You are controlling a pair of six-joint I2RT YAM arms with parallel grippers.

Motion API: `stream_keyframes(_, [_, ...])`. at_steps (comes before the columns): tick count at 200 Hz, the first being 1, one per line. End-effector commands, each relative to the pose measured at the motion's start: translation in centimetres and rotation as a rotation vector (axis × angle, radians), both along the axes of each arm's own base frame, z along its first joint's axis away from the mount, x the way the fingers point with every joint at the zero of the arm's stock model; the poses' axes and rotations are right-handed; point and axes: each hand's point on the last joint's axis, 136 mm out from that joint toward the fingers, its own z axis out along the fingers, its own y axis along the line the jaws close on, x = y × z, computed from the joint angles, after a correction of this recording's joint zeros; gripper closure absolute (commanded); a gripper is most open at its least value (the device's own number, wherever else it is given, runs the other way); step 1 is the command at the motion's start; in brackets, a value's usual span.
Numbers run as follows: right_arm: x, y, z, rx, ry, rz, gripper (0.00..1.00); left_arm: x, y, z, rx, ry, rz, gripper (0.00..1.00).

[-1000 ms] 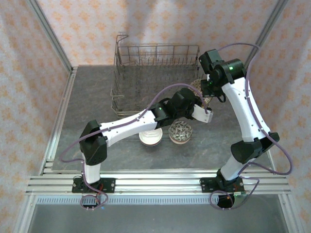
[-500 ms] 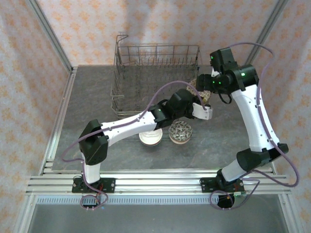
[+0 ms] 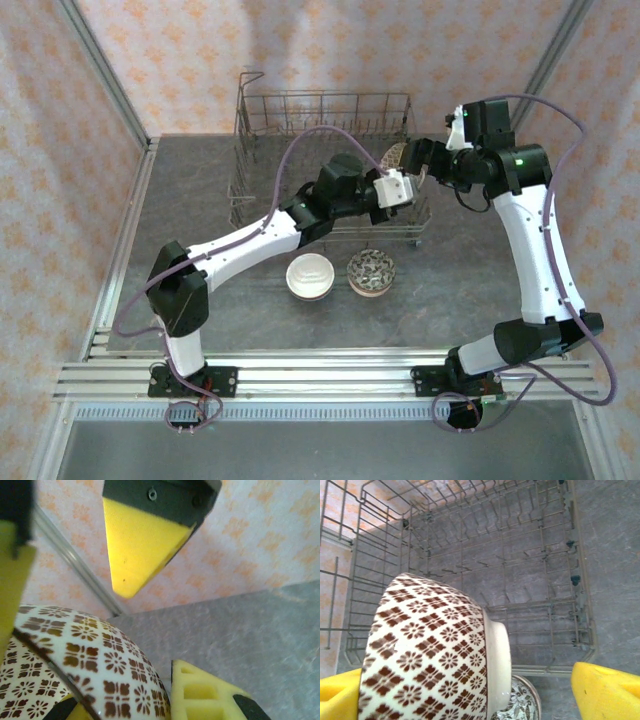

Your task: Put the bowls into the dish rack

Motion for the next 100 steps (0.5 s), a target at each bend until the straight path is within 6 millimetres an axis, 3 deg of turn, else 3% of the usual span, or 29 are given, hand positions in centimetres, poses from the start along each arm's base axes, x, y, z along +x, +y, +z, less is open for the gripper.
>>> stream_keyframes(1, [0.0, 0.7, 1.2, 0.075, -0.034, 0.015, 0.09, -0.9, 1.4, 6.4, -0.234, 0.031, -0.079, 1.00])
stream_keyframes(50, [-0.2, 1.6, 1.5, 0.135, -0.026, 0.031, 0.00, -1.1, 1.0, 5.4, -0.233, 0.091, -0.117, 1.00])
stream_keyframes(100, [-0.2, 2.1, 1.0, 0.177, 0.004, 0.028, 0.01, -1.5, 0.4, 5.6, -0.250, 0.130, -0.173, 1.00])
